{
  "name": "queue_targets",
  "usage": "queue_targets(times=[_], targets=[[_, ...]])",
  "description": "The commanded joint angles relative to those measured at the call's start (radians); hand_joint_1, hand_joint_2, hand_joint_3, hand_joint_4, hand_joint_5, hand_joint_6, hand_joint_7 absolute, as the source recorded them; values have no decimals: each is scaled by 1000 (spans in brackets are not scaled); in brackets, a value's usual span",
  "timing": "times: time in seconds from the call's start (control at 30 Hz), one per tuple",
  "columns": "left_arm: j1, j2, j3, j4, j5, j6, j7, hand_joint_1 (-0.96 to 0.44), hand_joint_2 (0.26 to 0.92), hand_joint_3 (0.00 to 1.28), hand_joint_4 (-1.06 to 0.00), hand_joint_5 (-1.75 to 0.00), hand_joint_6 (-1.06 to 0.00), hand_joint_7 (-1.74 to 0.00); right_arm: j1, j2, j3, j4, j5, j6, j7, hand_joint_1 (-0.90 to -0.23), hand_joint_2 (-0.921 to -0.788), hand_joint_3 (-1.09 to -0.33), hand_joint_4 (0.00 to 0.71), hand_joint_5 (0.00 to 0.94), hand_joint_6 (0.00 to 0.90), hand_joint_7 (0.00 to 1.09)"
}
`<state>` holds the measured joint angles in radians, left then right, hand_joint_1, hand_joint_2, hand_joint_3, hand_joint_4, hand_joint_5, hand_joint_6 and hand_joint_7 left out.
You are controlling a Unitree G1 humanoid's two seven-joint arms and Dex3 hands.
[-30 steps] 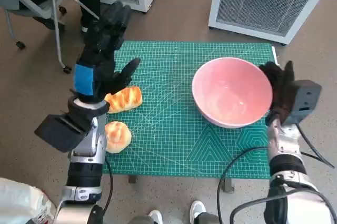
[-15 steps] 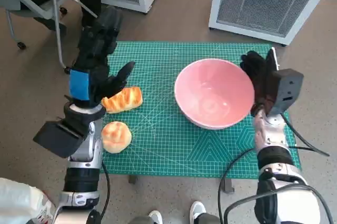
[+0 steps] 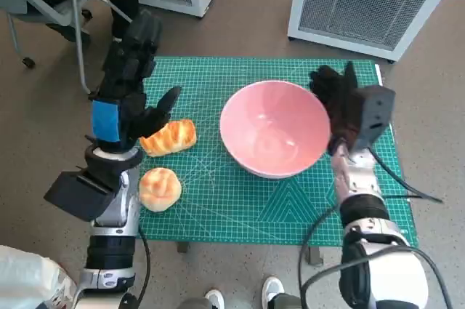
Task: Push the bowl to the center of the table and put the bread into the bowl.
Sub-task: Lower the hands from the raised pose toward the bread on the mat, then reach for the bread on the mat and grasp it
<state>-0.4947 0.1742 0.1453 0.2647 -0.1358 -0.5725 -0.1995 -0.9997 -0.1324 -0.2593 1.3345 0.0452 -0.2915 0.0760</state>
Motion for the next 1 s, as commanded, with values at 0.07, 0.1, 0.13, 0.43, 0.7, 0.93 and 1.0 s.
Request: queue_targets(times=[0.07, 0.1, 0.13, 0.43, 0.7, 0.93, 1.0], targets=[[21, 16, 14, -15, 1, 0, 6, -440, 921, 258, -327, -1, -340, -176, -2, -5, -6, 13, -8, 23, 13, -486, -921, -865, 210, 0, 259, 3], [23, 17, 15, -15, 2, -2, 6, -442, 921, 258, -329, -2, -341, -174, -3, -8, -7, 12, -9, 21, 15, -487, -921, -865, 210, 0, 259, 3], [25, 21, 17, -12, 4, -5, 5, -444, 921, 258, -330, -3, -342, -172, -5, -13, -7, 11, -11, 17, 17, -487, -921, -864, 209, 0, 258, 3], [30, 115, 23, 27, 137, -33, 26, -469, 921, 263, -334, -3, -337, -149, -31, -45, 10, -28, -27, -105, 8, -501, -921, -853, 215, 4, 262, 4], [9, 307, -4, 45, 351, 71, 18, -491, 921, 266, -320, 0, -327, -128, -20, -56, 16, -114, 5, -398, 115, -560, -921, -826, 244, 14, 289, 18], [-42, 426, -65, 38, 437, 225, -69, -506, 921, 241, -303, 0, -319, -106, 15, -22, 6, -275, 145, -630, 363, -561, -921, -791, 267, 18, 316, 31], [-58, 451, -86, 36, 450, 271, -107, -508, 921, 214, -292, -1, -316, -96, 32, -12, 20, -332, 176, -677, 415, -555, -921, -775, 277, 19, 325, 36]])
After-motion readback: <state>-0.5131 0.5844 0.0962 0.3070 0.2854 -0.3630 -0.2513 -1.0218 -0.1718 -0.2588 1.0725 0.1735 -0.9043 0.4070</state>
